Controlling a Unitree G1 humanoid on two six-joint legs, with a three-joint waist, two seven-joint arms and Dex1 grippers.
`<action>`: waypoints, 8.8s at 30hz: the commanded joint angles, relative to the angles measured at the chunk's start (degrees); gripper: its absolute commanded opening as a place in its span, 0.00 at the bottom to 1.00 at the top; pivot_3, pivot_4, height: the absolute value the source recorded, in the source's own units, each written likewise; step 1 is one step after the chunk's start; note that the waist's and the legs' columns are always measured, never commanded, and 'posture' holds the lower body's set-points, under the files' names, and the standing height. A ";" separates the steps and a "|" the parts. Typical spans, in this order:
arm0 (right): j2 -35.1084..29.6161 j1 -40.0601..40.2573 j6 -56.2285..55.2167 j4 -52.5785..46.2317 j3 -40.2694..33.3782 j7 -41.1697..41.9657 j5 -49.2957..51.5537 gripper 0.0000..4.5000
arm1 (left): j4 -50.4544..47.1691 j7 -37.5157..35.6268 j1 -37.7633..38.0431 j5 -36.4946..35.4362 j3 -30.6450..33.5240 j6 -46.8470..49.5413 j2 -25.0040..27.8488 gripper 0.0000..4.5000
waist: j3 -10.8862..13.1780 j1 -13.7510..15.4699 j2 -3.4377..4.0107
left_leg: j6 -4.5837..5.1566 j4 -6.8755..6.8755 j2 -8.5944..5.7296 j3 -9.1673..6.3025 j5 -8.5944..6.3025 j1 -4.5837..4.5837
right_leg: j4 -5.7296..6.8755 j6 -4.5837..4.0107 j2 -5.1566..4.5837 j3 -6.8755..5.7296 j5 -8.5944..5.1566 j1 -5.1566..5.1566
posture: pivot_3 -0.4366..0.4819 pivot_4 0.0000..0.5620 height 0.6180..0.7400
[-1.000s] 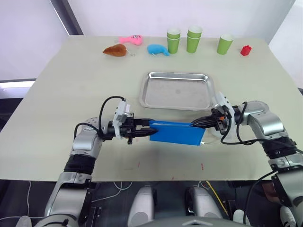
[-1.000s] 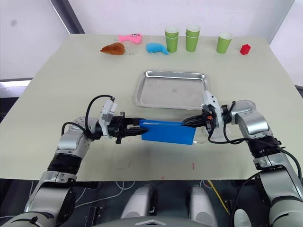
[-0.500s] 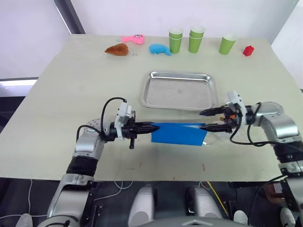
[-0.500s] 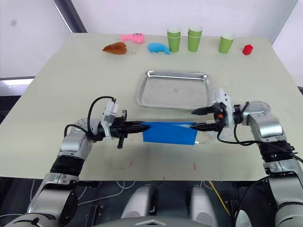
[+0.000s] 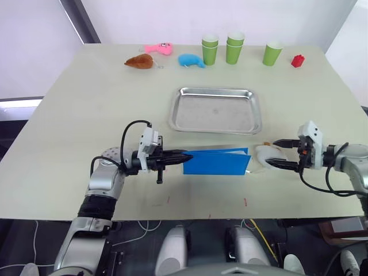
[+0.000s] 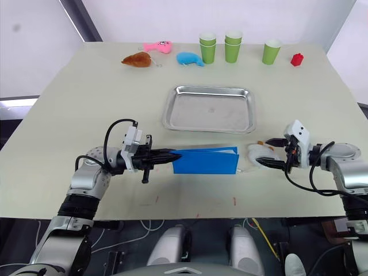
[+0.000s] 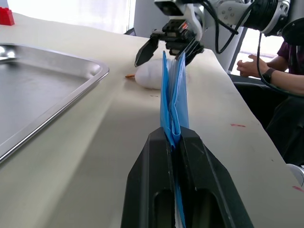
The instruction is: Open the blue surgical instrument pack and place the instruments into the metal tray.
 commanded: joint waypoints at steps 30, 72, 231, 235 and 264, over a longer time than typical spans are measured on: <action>6.02 -10.66 15.63 -14.61 -17.75 -14.05 28.10 0.02 | 6.04 2.13 -9.89 5.45 -3.73 -4.72 -3.59 0.00 | 0.00 0.27 0.01 | 0.01 -0.02 -0.01 -0.03 0.00 -0.07 | -0.04 0.00 0.17 0.25 0.00 -0.01 | 0.48 0.27 1.00; 19.82 -4.94 -43.18 -13.32 20.60 -2.22 -13.08 0.02 | 11.20 3.86 -9.54 9.30 -5.20 -8.64 -9.02 0.00 | -0.02 0.26 0.00 | 0.01 0.03 -0.04 -0.14 0.00 -0.10 | 0.05 0.01 0.28 0.35 0.00 -0.06 | 0.48 0.27 1.00; 11.36 -11.03 -21.40 7.32 4.86 13.57 -0.78 0.00 | -6.95 8.72 7.54 2.79 6.92 5.99 20.58 0.00 | 0.02 -1.13 0.04 | 0.01 -0.07 0.02 0.24 0.00 0.04 | 0.06 0.00 0.39 0.90 0.00 -0.12 | 0.48 0.27 1.00; 11.24 -10.77 -21.36 7.04 4.73 13.51 -0.68 0.00 | -5.99 9.06 7.74 4.26 6.76 5.36 21.14 0.00 | 0.02 -1.14 0.04 | 0.01 -0.07 0.02 0.25 0.00 0.04 | 0.06 0.00 0.39 0.90 0.00 -0.12 | 0.48 0.27 1.00; 13.35 -10.28 -4.64 -1.55 0.67 13.37 12.88 0.00 | -3.54 10.16 11.13 7.87 3.46 4.48 20.84 0.00 | 0.02 -1.11 0.05 | 0.01 -0.09 0.04 0.30 0.00 0.05 | 0.09 0.00 0.39 0.94 0.00 -0.15 | 0.48 0.27 1.00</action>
